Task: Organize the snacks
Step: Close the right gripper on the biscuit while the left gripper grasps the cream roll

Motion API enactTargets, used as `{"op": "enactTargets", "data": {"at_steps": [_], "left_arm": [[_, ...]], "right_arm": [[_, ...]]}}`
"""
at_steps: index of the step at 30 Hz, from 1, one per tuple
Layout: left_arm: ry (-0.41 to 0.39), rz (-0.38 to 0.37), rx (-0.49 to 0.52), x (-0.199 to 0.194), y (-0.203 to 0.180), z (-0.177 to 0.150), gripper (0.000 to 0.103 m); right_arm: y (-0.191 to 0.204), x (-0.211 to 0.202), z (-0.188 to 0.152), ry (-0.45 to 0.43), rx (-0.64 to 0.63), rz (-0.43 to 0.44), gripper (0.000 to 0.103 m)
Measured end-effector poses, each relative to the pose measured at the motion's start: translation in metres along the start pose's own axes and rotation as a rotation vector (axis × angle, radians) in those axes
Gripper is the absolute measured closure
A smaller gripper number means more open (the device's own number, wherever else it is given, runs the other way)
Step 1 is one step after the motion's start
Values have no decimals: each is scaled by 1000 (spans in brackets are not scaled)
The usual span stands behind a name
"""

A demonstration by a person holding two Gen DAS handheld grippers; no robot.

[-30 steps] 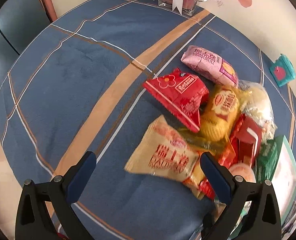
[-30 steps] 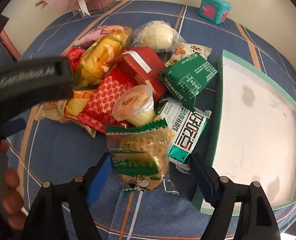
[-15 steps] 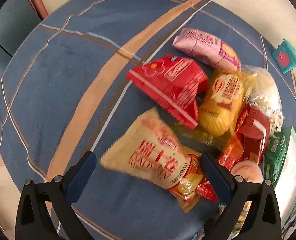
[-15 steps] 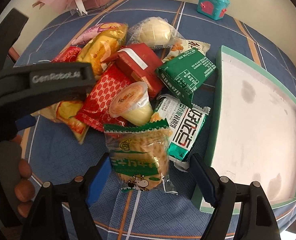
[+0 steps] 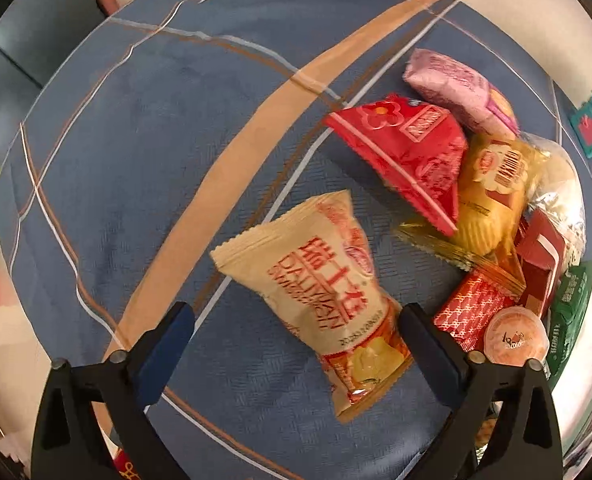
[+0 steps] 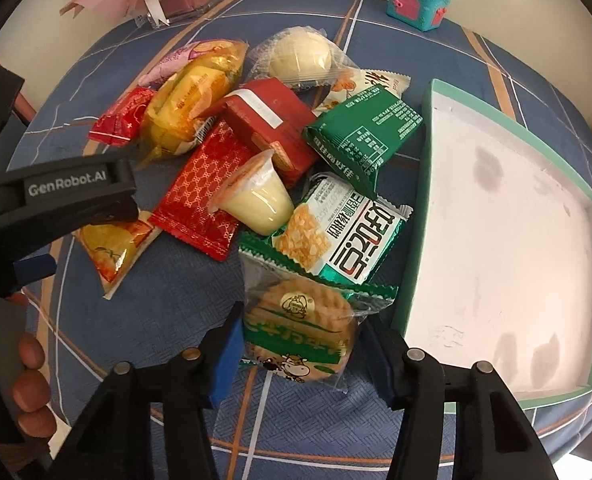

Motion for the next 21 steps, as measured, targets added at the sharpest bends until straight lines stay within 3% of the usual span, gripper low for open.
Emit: {"op": "enactTargets", "data": {"at_steps": [3,5,7,12,21], "left_arm": [[-15,-21,34,-11,-23,-5,23],[-20,-48,51,-13,-28,-5,40],[-18,-76,57,-13,-31,-4,48],[-26,-74,48,-21,-42,-11,53],[-84,-62,7,-59,-14,-13,65]], "right_arm": [[-2,-3,2,1,1,4,49],[-2,-5,4,2,2,7,49],[-3,-7,5,2,5,13,49],[0,-20,5,-10,3,28,49],[0,-50,7,-61,1,61,49]]}}
Point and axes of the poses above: each gripper's, at about its wrist camera, not at the fingertips, and x roughly the way its jaws point, y to its left, z to its top, the point moved 4 cm from there along x, roughly the way its jaws point, and after that the axes turned 7 degrees about x, right-handed, at the moved point
